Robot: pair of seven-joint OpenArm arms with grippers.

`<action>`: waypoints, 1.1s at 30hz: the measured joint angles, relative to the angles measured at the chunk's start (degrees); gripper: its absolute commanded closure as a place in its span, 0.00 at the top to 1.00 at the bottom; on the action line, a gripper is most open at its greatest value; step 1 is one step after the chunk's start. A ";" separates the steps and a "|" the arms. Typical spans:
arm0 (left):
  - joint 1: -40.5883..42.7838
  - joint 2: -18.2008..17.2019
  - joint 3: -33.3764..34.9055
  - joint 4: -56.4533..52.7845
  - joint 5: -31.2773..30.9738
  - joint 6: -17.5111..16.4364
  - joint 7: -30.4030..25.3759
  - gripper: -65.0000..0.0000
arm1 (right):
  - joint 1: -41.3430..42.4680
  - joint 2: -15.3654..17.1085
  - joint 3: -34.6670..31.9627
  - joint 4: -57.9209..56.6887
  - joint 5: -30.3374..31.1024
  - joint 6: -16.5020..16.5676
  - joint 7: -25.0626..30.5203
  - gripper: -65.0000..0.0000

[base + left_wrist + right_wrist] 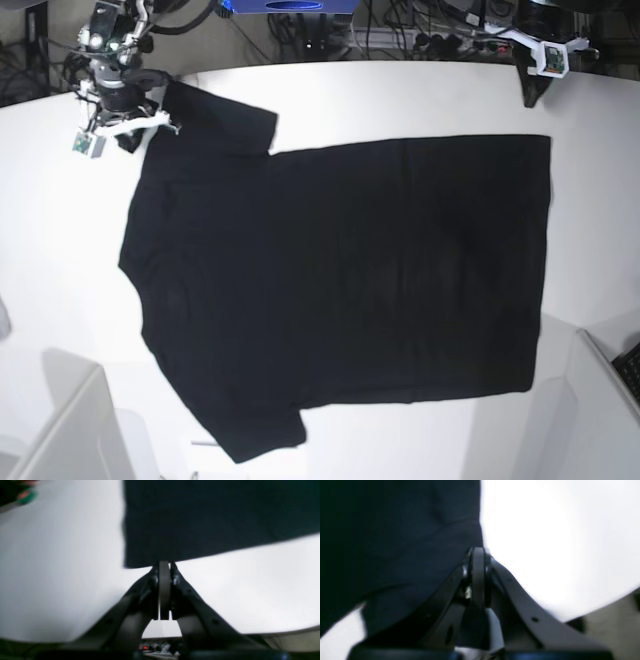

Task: Fold the T-shirt properly
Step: 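Move both grippers down to the shirt's shoulder corners and grasp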

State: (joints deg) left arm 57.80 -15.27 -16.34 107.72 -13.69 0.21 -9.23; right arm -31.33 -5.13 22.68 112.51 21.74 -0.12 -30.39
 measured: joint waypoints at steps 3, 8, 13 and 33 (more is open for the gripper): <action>-0.42 0.07 -0.85 -0.02 0.07 -0.28 0.11 0.00 | -0.02 2.91 0.61 -0.02 7.98 -0.57 -3.34 0.39; -1.03 -0.13 -2.25 -0.24 -0.11 0.00 0.33 0.00 | 0.37 6.88 0.55 -2.08 21.14 -0.31 -5.62 0.54; -2.47 -0.04 -2.03 -1.25 -10.23 -0.24 0.35 0.02 | 1.31 10.19 0.57 -8.48 23.50 -0.50 -5.73 0.55; -10.62 -0.61 -9.68 -11.17 -35.82 -8.57 13.68 0.75 | -0.28 10.93 -8.70 -10.38 24.37 -0.02 -4.66 0.55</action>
State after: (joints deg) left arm 47.18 -15.88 -26.02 96.55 -49.52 -8.36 4.45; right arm -31.62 5.80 13.98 102.13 46.11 -0.14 -35.05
